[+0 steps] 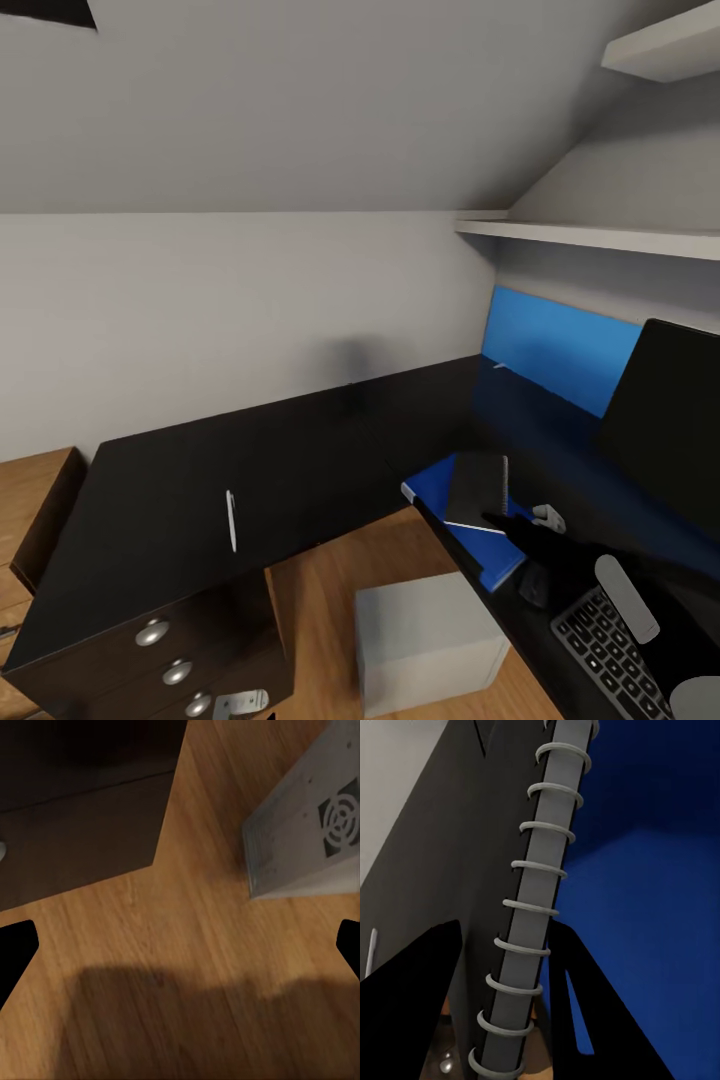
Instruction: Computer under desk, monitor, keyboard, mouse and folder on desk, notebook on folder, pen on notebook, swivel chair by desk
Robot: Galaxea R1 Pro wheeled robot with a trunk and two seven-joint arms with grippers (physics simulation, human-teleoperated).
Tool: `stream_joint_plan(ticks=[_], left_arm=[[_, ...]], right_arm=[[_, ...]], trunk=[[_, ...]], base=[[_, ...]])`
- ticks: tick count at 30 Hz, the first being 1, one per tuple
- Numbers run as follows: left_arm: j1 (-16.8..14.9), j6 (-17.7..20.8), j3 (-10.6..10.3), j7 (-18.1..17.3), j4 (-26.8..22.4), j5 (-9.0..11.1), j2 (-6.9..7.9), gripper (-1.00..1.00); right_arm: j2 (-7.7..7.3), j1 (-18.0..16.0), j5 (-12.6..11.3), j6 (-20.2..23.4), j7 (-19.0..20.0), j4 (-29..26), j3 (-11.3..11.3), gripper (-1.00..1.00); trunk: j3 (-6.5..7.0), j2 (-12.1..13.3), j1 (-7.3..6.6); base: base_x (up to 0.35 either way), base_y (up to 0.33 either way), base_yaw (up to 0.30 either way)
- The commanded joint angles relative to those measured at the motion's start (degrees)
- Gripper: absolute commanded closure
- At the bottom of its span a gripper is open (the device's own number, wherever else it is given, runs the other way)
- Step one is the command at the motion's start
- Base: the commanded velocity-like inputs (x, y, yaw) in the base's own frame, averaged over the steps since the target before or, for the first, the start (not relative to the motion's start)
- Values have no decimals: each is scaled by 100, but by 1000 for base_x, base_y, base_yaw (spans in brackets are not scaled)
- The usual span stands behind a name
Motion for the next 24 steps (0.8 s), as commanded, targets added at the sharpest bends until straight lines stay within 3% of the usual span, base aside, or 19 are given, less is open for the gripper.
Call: stream_joint_plan(ticks=[1,24], left_arm=[[-3,-6,48,-43,-19,-25,-5,-100],[-3,-8,48,-42,-21,-20,-5,-100]], right_arm=[[2,-4,-22,41,8,0,-11,100],[8,-4,-22,41,8,5,-10,100]], trunk=[[-6,-3,0],[-6,-3,0]], base=[[30,0,0],[-23,-13,0]])
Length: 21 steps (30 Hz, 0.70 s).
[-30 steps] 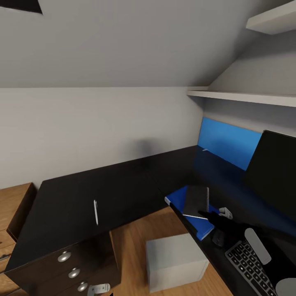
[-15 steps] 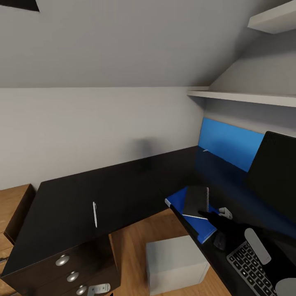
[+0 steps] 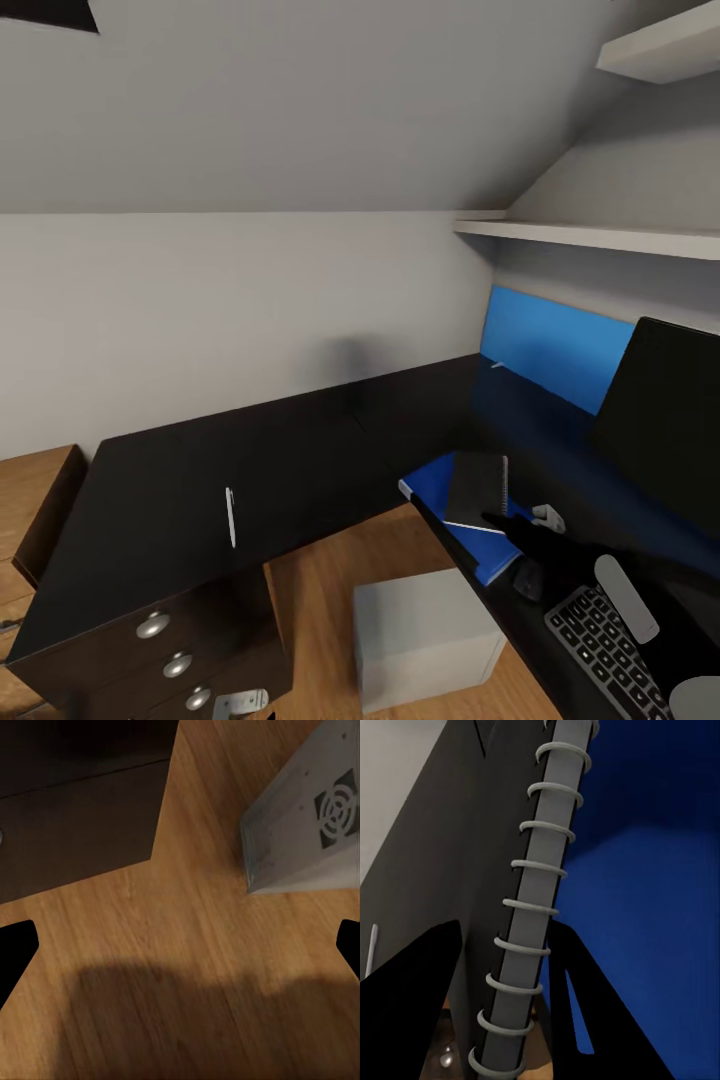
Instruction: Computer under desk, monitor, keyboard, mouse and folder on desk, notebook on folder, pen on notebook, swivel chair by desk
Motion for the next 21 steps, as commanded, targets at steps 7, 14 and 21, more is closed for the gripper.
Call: stream_joint_plan(ticks=[7,14,21], left_arm=[[-3,-20,48,-72,-15,-14,-6,-100],[-3,-25,48,-80,-13,-1,-6,-100],[-3,-28,48,-80,-14,-7,-6,-100]], right_arm=[[6,-4,-21,40,8,-1,-11,100],[1,-4,-21,41,8,-1,-11,100],[-1,-4,-21,41,8,-2,-11,100]], trunk=[[-6,-3,0],[-96,-204,109],[-96,-204,109]], base=[[-7,-4,0],[-1,0,0],[0,0,0]])
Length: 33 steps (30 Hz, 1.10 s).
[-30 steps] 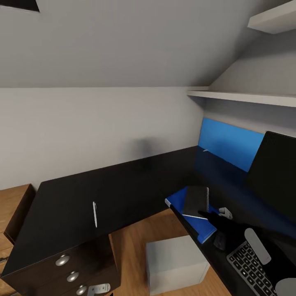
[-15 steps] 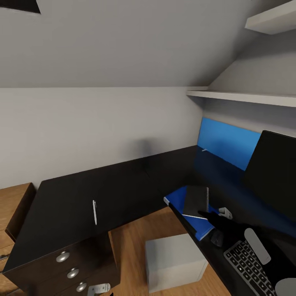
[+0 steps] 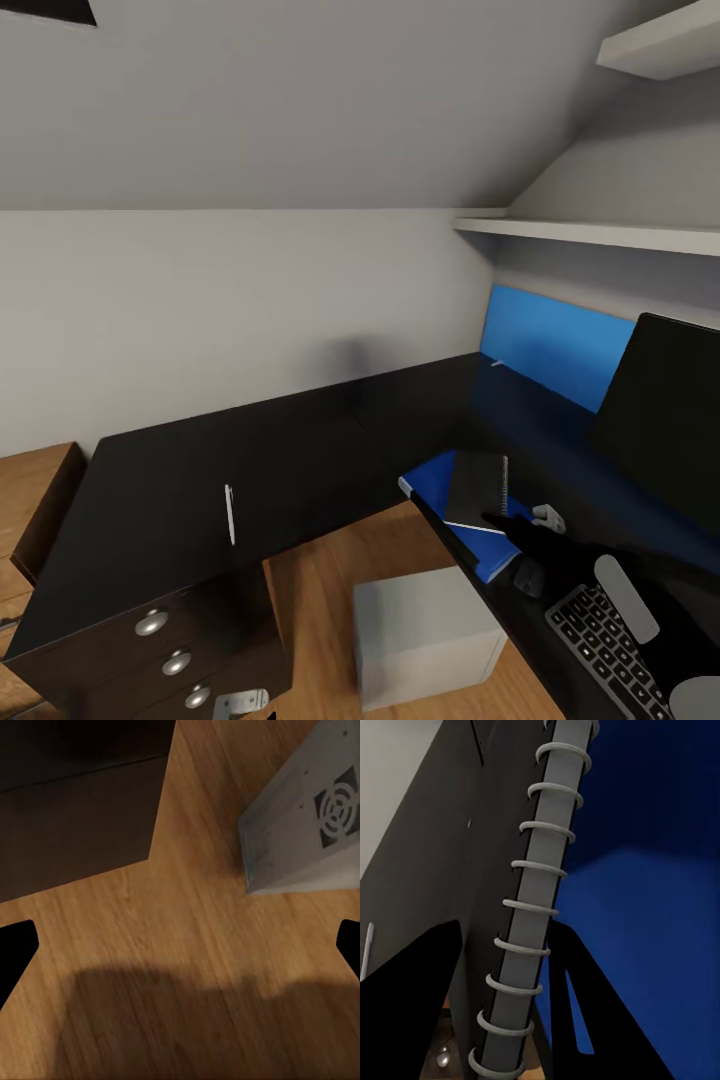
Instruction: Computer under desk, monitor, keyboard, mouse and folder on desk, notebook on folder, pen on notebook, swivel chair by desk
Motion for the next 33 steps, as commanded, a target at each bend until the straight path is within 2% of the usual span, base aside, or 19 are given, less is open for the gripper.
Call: stream_joint_plan(ticks=[1,15,16,33], left_arm=[[-3,-9,48,-43,-18,-27,-5,-100],[-3,-12,48,-43,-19,-29,-5,-100],[-3,-9,48,-43,-18,-29,-5,-100],[-3,-12,48,-43,-18,-36,-5,-100]], right_arm=[[1,-4,-21,41,8,0,-11,100],[1,-4,-22,41,8,0,-16,100],[1,-4,-22,41,8,0,-14,-100],[1,-4,-21,42,8,0,-20,-100]], trunk=[[-6,-3,0],[-6,-3,0],[-6,-3,0],[-6,-3,0]], base=[[0,0,0],[0,0,0],[0,0,0],[0,0,0]])
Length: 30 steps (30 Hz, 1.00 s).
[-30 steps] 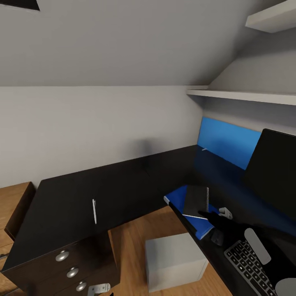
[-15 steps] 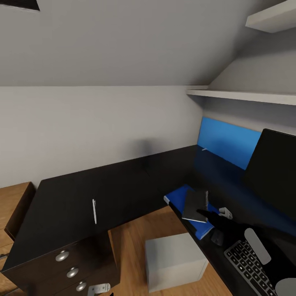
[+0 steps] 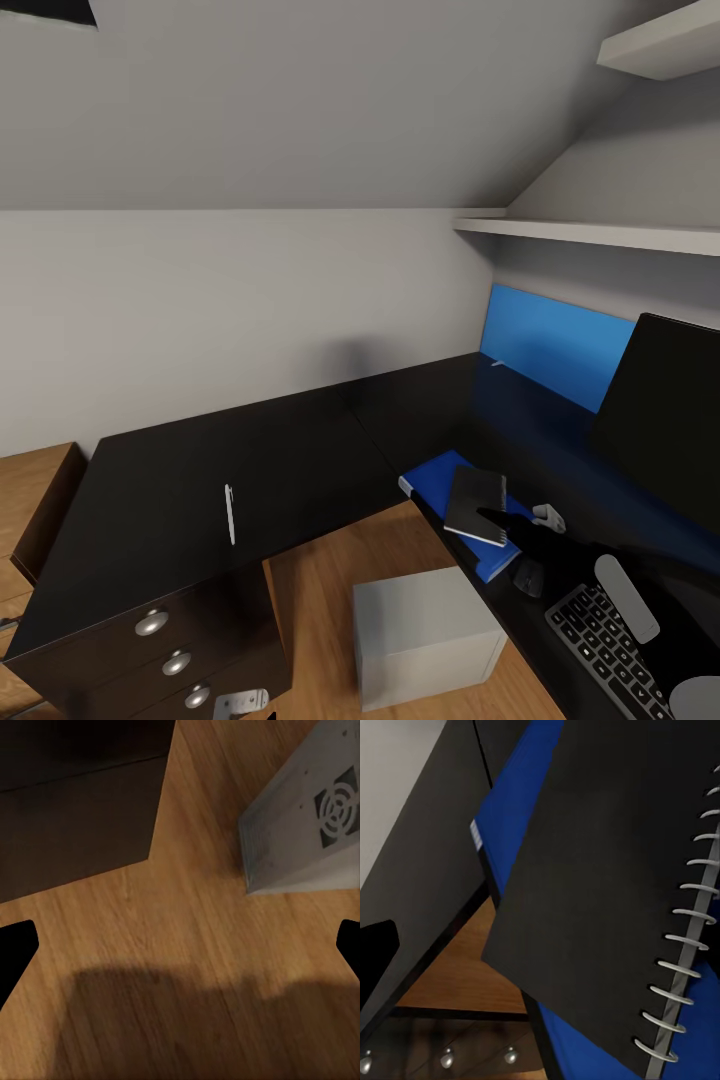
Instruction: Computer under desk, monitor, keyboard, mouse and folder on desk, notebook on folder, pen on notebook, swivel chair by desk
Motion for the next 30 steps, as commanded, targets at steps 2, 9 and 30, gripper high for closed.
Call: stream_joint_plan(ticks=[2,9,30], left_arm=[[-3,-7,48,-42,-17,-27,-5,-100],[-3,-6,48,-44,-18,-28,-5,-100],[-3,-9,48,-24,-18,-36,-5,-100]], right_arm=[[0,-2,27,30,0,0,-10,-100],[0,-2,27,29,0,-12,-10,-100],[-8,-2,36,12,0,-16,-20,-100]], trunk=[[-6,-3,0],[-6,-3,0],[191,438,-242]], base=[[0,0,0],[0,0,0],[0,0,0]])
